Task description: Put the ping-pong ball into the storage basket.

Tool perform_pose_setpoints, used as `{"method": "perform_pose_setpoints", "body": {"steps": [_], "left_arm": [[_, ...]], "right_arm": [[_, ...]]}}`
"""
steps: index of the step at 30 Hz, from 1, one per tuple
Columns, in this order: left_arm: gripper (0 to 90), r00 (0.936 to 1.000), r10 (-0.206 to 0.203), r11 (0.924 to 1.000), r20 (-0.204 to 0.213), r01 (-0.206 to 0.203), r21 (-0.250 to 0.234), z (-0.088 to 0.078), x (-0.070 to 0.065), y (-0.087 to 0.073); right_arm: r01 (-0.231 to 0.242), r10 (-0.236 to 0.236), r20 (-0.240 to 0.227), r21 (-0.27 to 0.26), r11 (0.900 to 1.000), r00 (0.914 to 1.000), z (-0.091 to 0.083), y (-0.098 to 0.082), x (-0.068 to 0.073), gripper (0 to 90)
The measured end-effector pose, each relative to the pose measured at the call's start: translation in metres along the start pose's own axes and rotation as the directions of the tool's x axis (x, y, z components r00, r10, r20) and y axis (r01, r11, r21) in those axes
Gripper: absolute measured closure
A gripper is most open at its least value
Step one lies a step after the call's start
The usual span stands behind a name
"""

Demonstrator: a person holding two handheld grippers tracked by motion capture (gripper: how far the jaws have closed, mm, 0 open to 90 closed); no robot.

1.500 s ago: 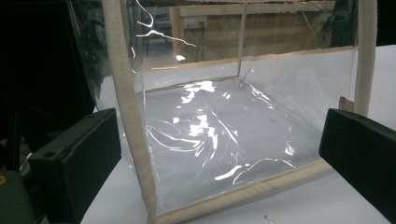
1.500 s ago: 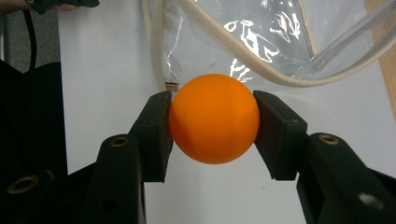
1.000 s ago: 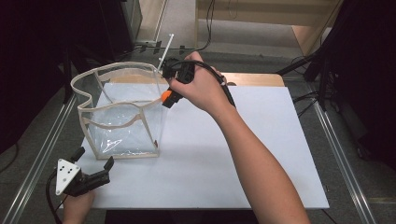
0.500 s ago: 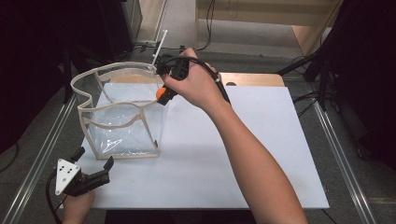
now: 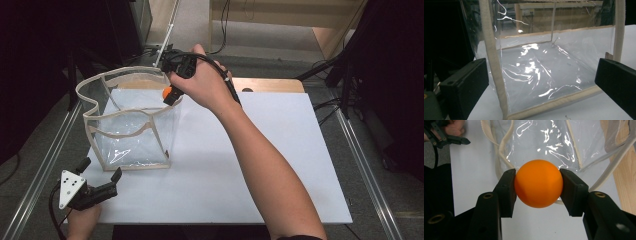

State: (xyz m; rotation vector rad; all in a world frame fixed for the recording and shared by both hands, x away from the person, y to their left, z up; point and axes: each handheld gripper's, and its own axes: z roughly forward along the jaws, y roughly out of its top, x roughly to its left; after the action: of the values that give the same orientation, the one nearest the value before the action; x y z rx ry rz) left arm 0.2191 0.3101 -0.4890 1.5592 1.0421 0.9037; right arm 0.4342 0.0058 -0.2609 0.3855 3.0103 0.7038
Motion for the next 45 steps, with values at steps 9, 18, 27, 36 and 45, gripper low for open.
{"method": "perform_pose_setpoints", "body": {"steps": [9, 18, 27, 36, 45], "left_arm": [[0.0, 1.0, 0.0, 1.0, 0.0, 0.0, 0.001, 0.0, 0.0, 0.0], [0.0, 1.0, -0.005, 1.0, 0.002, 0.005, -0.003, 0.0, 0.0, 0.0], [0.0, 1.0, 0.0, 1.0, 0.001, 0.0, 0.001, 0.0, 0.0, 0.0], [0.0, 1.0, -0.003, 1.0, 0.0, 0.003, -0.001, 0.0, 0.0, 0.0], [0.0, 1.0, -0.002, 1.0, 0.0, 0.002, -0.002, 0.0, 0.0, 0.0]], "right_arm": [[-0.061, 0.061, 0.015, 0.011, 0.998, 0.9981, 0.013, -0.001, -0.017, 48.2], [-0.115, 0.113, 0.064, 0.025, 0.993, 0.9915, 0.019, -0.005, -0.027, 44.5], [-0.123, 0.125, 0.103, -0.022, 0.992, 0.9869, 0.004, -0.011, -0.017, 13.5], [-0.114, 0.115, 0.103, -0.02, 0.993, 0.988, -0.001, -0.028, -0.003, 0.0], [-0.115, 0.118, 0.092, -0.042, 0.993, 0.9888, 0.001, -0.048, 0.007, 0.0]]}}
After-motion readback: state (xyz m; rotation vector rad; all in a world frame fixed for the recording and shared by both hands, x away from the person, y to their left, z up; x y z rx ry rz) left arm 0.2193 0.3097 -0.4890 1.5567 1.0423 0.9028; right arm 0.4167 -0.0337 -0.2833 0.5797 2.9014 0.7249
